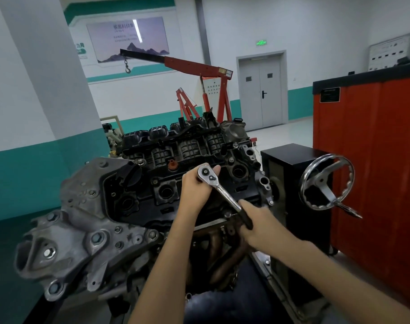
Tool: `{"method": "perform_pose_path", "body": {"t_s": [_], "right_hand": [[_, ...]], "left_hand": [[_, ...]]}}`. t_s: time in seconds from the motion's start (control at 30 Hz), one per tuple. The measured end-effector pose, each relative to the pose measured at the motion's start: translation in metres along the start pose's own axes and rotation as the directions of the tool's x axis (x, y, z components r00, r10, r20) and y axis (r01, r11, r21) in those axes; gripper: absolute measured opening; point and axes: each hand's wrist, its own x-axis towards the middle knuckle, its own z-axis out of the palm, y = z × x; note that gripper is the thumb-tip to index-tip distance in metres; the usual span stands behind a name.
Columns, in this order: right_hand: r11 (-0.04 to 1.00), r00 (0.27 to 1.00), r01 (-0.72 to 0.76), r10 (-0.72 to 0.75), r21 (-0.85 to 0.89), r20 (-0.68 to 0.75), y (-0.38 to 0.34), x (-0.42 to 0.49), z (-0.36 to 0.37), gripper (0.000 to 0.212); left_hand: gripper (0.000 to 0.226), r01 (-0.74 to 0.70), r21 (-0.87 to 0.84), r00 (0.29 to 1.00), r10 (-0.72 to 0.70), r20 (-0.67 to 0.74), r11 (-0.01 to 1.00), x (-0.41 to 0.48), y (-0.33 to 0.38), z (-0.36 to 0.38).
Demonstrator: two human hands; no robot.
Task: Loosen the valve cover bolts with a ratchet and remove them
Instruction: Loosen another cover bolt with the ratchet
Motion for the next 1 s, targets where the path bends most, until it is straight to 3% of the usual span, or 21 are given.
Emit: {"method": "perform_pose_path", "body": {"t_s": [0.1, 0.17, 0.27, 0.33, 0.43, 0.57, 0.67, 0.73, 0.8, 0.87, 0.93, 1.0], "right_hand": [[0.960, 0.995, 0.087, -0.070, -0.266, 0.071, 0.011, 0.022, -0.051, 0.026], [0.858, 0.989, 0.147, -0.130, -0.492, 0.069, 0.009, 0.037, -0.073, 0.026], [0.818, 0.985, 0.139, -0.171, -0.558, -0.005, 0.004, 0.035, -0.070, 0.024], [0.911, 0.992, 0.044, -0.088, -0.411, -0.089, 0.001, 0.016, -0.040, 0.023], [0.997, 0.987, -0.076, 0.079, 0.023, -0.142, -0.019, -0.016, 0.019, 0.024], [0.880, 0.990, -0.108, 0.139, 0.463, -0.033, -0.046, -0.018, 0.051, 0.025], [0.751, 0.970, -0.243, 0.177, 0.613, 0.168, -0.038, -0.011, 0.030, 0.019], [0.826, 0.958, -0.270, 0.180, 0.494, 0.223, -0.025, -0.001, 0.004, 0.018], [0.967, 0.975, -0.183, 0.156, 0.177, 0.157, -0.013, 0.017, -0.031, 0.020], [0.989, 0.993, -0.073, 0.084, -0.131, 0.083, -0.009, 0.036, -0.066, 0.022], [0.971, 0.996, -0.019, 0.039, -0.238, 0.081, -0.011, 0.047, -0.084, 0.025], [0.978, 0.996, -0.038, 0.053, -0.206, 0.068, -0.012, 0.042, -0.079, 0.024]], "left_hand": [[0.049, 0.005, 0.031, 0.995, -0.008, 0.103, 1.000, 0.001, 0.010, -0.003], [0.048, 0.027, -0.013, 0.996, -0.026, 0.090, 1.000, -0.003, 0.012, -0.002], [0.035, 0.065, -0.144, 0.998, -0.066, -0.003, 0.987, -0.011, 0.008, -0.001], [0.036, 0.067, -0.184, 0.996, -0.076, -0.042, 0.981, -0.013, 0.006, 0.003], [0.043, 0.057, -0.188, 0.991, -0.078, -0.108, 0.981, -0.014, 0.007, 0.011], [0.027, 0.083, -0.238, 0.989, -0.109, -0.098, 0.968, -0.012, 0.007, 0.013], [0.043, 0.056, -0.171, 0.991, -0.075, -0.107, 0.984, -0.011, 0.007, 0.009], [0.047, 0.040, -0.133, 0.995, -0.052, -0.084, 0.990, -0.011, 0.006, 0.007], [0.046, 0.034, -0.109, 0.999, -0.038, -0.038, 0.993, -0.010, 0.006, 0.006], [0.050, 0.029, -0.099, 0.999, -0.030, -0.014, 0.995, -0.008, 0.008, 0.004], [0.051, 0.043, -0.130, 0.998, -0.048, -0.032, 0.991, -0.009, 0.009, 0.004], [0.045, 0.060, -0.163, 0.994, -0.073, -0.076, 0.985, -0.011, 0.007, 0.006]]}}
